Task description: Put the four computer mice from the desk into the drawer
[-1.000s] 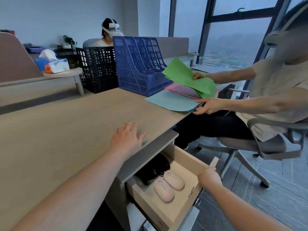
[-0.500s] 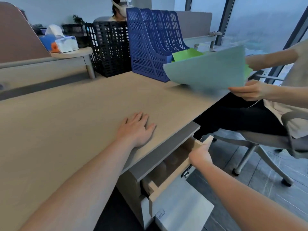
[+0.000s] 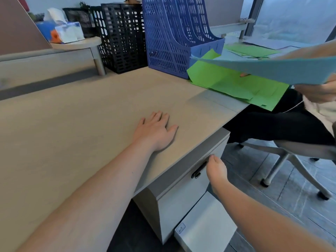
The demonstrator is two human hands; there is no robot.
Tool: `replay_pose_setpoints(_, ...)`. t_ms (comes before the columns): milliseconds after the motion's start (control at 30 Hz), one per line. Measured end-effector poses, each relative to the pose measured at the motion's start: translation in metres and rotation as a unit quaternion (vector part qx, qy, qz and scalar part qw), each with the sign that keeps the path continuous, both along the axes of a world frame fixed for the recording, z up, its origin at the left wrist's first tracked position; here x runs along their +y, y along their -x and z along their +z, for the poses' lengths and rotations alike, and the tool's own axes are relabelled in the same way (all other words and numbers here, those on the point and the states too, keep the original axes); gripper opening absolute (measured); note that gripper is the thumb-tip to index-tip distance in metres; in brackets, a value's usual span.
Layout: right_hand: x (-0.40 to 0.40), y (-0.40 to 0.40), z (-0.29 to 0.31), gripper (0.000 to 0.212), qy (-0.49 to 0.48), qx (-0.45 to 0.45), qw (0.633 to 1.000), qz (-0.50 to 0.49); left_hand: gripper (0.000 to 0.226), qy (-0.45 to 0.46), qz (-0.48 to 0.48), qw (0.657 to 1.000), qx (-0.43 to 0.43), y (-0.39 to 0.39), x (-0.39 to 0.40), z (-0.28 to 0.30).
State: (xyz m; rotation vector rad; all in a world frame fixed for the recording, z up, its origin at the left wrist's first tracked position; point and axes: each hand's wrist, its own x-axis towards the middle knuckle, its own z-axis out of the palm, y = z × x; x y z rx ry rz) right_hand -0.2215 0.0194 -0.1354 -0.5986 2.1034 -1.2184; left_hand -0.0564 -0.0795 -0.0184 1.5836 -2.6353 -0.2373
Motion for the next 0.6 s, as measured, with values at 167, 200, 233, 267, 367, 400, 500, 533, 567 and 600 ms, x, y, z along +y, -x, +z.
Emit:
replay_pose_setpoints(167, 0.001, 0.004, 0.005, 0.021, -0.028, -0.003, 0.999, 0.037, 0.067, 0.001, 0.000, 1.000, 0.007, 0.000, 0.001, -0.001)
replay_pose_setpoints(200, 0.002, 0.008, 0.005, 0.025, -0.045, -0.015, 0.998, 0.045, 0.067, 0.003, -0.001, 1.000, 0.006, -0.001, 0.002, -0.001)
replay_pose_setpoints(233, 0.004, 0.012, 0.007, 0.026, -0.063, -0.018, 0.996, 0.060, 0.067, 0.006, -0.003, 1.000, 0.005, -0.002, 0.002, -0.001)
replay_pose_setpoints(267, 0.004, 0.015, 0.008, 0.025, -0.080, -0.010, 0.994, 0.076, 0.066, 0.006, -0.005, 1.000, 0.005, -0.002, 0.003, -0.001)
replay_pose_setpoints(367, 0.007, 0.020, 0.016, 0.036, -0.121, 0.046, 0.981, 0.141, 0.065, 0.008, -0.009, 1.000, 0.006, -0.003, 0.005, -0.001)
replay_pose_setpoints(400, 0.008, 0.022, 0.019, 0.038, -0.135, 0.062, 0.976, 0.158, 0.065, 0.009, -0.008, 1.000, 0.004, -0.003, 0.007, 0.000)
replay_pose_setpoints(500, 0.016, 0.024, 0.030, 0.045, -0.150, 0.001, 0.968, 0.201, 0.065, 0.003, -0.004, 1.000, 0.009, -0.005, 0.009, 0.000)
replay_pose_setpoints(533, 0.018, 0.024, 0.031, 0.046, -0.160, -0.003, 0.961, 0.225, 0.064, 0.004, -0.003, 1.000, 0.007, -0.005, 0.011, 0.001)
replay_pose_setpoints(567, 0.021, 0.025, 0.031, 0.046, -0.165, -0.011, 0.957, 0.237, 0.064, 0.009, -0.007, 1.000, 0.011, -0.007, 0.013, 0.000)
replay_pose_setpoints(600, 0.023, 0.028, 0.030, 0.049, -0.155, -0.012, 0.960, 0.233, 0.064, 0.008, -0.005, 1.000, 0.016, -0.007, 0.017, 0.000)
